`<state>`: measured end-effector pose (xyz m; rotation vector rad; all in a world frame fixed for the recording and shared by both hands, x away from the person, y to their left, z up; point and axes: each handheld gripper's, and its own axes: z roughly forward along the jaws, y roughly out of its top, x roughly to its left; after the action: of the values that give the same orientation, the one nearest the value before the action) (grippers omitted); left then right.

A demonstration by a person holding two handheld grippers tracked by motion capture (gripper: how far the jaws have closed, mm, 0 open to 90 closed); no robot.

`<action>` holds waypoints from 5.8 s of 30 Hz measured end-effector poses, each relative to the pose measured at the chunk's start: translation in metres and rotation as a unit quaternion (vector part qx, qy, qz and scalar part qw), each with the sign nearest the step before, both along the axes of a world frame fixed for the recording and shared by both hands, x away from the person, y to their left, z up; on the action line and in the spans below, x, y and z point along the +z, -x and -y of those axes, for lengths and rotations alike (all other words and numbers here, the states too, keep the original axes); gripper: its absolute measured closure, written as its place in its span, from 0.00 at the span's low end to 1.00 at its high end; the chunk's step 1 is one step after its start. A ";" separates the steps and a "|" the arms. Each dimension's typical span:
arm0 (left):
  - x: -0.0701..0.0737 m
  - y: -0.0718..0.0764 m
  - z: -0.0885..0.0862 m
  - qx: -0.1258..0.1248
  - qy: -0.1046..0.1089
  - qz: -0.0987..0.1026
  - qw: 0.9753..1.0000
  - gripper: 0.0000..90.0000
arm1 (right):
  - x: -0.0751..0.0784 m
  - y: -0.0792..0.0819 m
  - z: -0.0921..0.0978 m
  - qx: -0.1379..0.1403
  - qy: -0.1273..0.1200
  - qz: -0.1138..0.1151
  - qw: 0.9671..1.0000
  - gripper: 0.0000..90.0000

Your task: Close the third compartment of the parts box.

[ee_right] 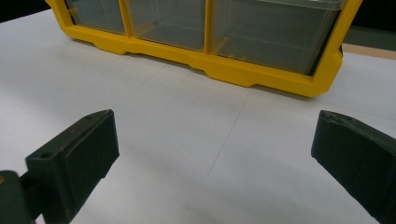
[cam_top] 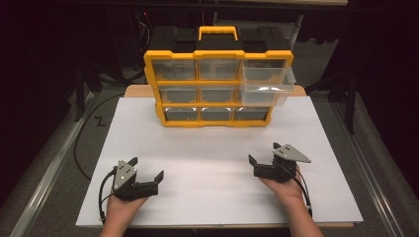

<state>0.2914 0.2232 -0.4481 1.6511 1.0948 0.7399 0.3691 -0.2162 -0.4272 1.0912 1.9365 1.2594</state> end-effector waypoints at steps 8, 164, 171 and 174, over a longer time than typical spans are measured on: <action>0.001 0.003 -0.001 0.008 -0.002 0.008 1.000 0.00 | 0.000 0.004 0.002 0.005 0.007 -0.004 1.000 0.01; 0.006 0.001 0.004 -0.040 -0.002 0.030 0.999 0.00 | 0.148 -0.012 -0.025 -0.035 -0.053 0.137 0.988 1.00; 0.006 0.001 0.003 -0.040 -0.001 0.030 0.999 0.00 | 0.156 -0.013 -0.033 -0.036 -0.050 0.149 0.987 1.00; 0.007 0.001 0.003 -0.040 0.000 0.030 0.999 0.00 | 0.159 -0.013 -0.034 -0.035 -0.049 0.154 0.986 1.00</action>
<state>0.2903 0.2203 -0.4415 1.6531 0.9806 0.7324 0.3824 -0.1818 -0.2684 0.9403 1.6082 1.4058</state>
